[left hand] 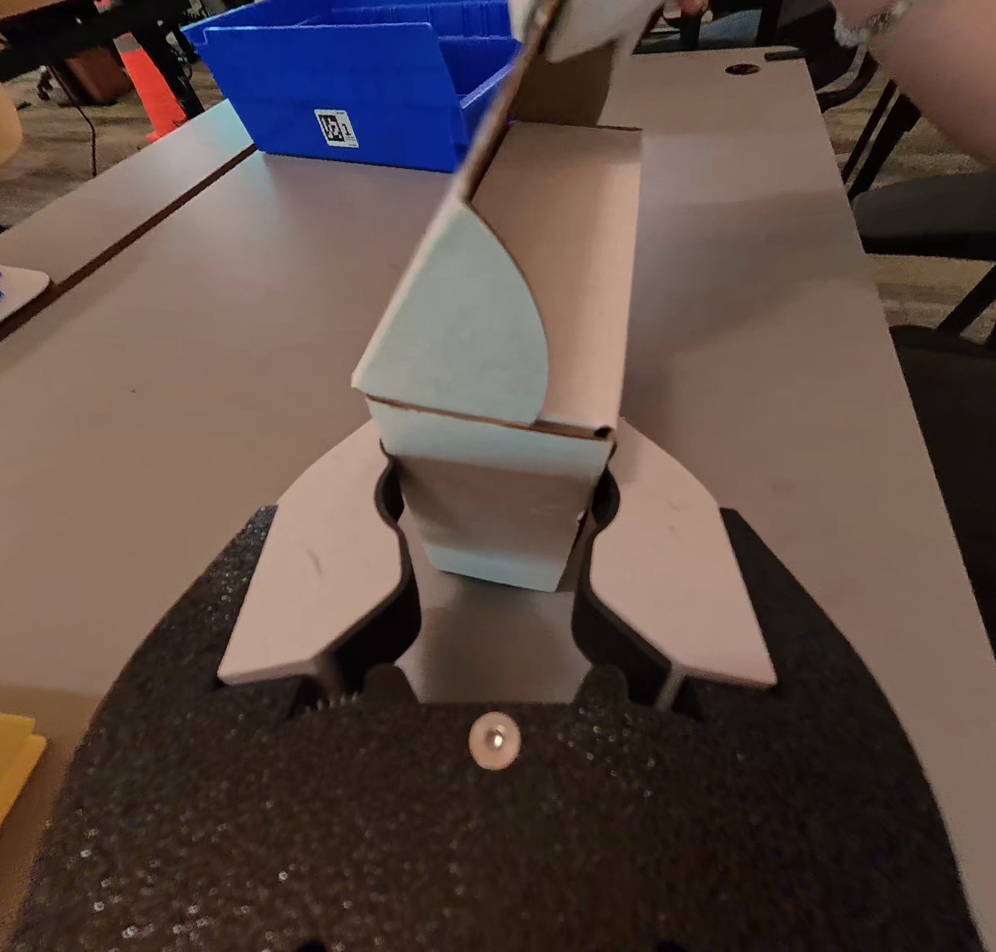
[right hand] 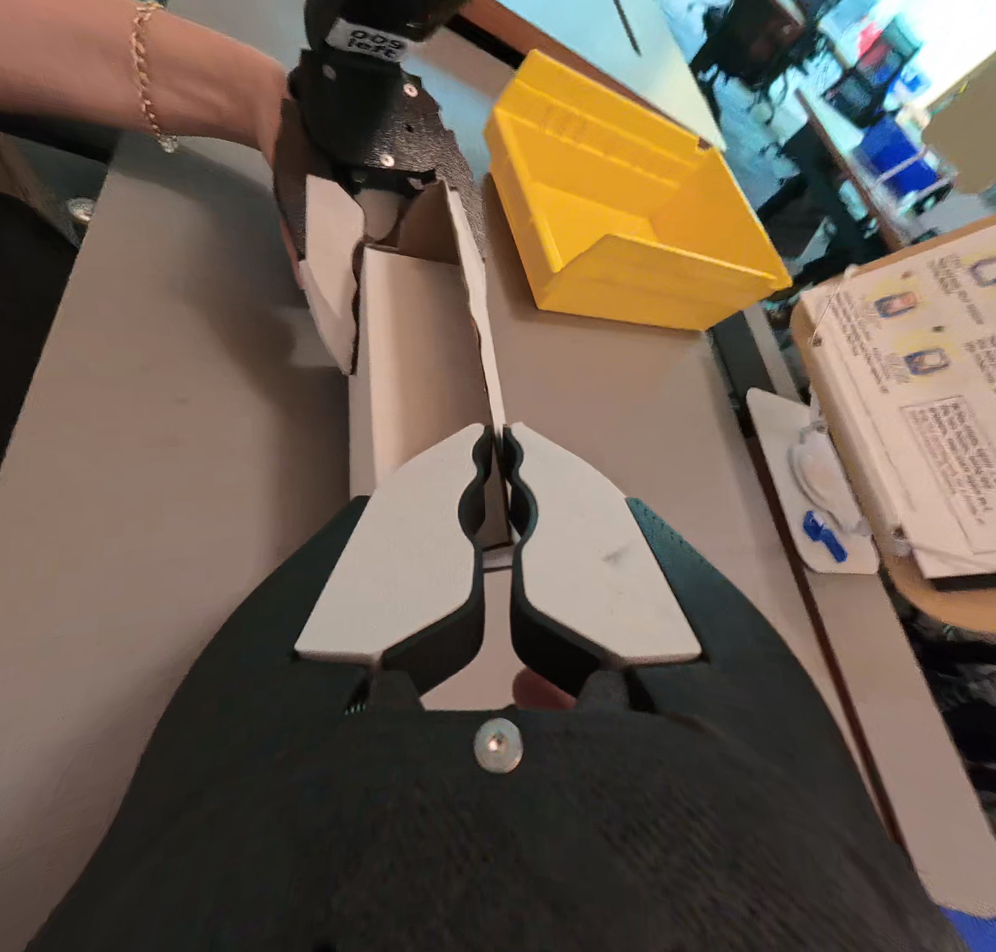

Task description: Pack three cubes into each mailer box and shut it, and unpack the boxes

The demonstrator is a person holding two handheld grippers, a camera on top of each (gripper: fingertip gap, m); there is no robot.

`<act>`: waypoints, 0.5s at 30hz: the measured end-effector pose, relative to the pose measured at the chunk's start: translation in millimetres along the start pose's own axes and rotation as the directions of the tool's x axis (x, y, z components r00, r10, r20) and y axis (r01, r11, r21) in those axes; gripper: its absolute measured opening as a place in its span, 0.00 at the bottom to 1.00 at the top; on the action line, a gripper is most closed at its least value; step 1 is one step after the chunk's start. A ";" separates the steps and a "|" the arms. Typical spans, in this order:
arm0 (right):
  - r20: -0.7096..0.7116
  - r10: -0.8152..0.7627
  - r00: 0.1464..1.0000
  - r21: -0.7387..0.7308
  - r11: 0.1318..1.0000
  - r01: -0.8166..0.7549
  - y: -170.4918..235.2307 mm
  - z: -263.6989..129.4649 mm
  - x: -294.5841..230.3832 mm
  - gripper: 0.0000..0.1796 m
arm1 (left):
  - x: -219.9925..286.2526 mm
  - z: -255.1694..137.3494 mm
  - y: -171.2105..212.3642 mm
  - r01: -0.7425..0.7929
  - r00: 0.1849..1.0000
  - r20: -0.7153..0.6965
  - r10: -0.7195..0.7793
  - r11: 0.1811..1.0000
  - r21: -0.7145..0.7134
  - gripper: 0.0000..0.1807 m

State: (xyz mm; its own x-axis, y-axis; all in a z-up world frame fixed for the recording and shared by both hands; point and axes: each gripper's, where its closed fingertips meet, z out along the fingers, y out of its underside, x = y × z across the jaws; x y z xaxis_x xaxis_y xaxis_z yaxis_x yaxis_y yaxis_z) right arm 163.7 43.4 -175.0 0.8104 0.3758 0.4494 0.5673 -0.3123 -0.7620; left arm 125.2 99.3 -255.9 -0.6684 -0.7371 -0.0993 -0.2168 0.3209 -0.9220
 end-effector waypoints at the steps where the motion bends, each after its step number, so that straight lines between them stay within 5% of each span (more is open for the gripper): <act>1: 0.008 0.055 0.998 -0.003 0.998 -0.055 -0.6 -0.4 3.7 0.02 | 0.7 -0.4 0.0 -0.016 1.000 -0.001 0.016 1.000 0.001 0.38; 5: 0.105 0.250 0.963 0.019 0.967 -0.253 -1.5 -0.6 7.7 0.02 | -1.6 -1.8 -3.6 -0.050 0.998 0.030 0.050 0.998 0.026 0.38; 10: 0.024 0.192 0.981 -0.021 0.981 -0.192 -1.6 3.3 5.9 0.02 | -19.0 -25.0 -5.9 -0.037 0.981 0.188 0.050 0.997 -0.070 0.39; 13: -0.010 0.177 0.984 -0.043 0.983 -0.177 0.3 1.0 5.7 0.02 | -18.9 -61.0 -44.2 -0.156 0.941 0.302 0.154 0.988 -0.016 0.27; 15: -0.013 0.196 0.981 -0.034 0.980 -0.196 2.1 0.9 6.0 0.02 | -0.5 -71.9 -72.6 -0.264 0.914 0.322 0.247 0.965 0.008 0.07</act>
State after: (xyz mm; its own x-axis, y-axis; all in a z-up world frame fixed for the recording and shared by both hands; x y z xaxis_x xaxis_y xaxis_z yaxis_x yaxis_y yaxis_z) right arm 169.7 45.7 -174.3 0.9076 0.2959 0.2979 0.4023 -0.4095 -0.8189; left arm 90.1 119.1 -162.0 -0.4354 -0.7859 -0.4391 -0.0272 0.4990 -0.8662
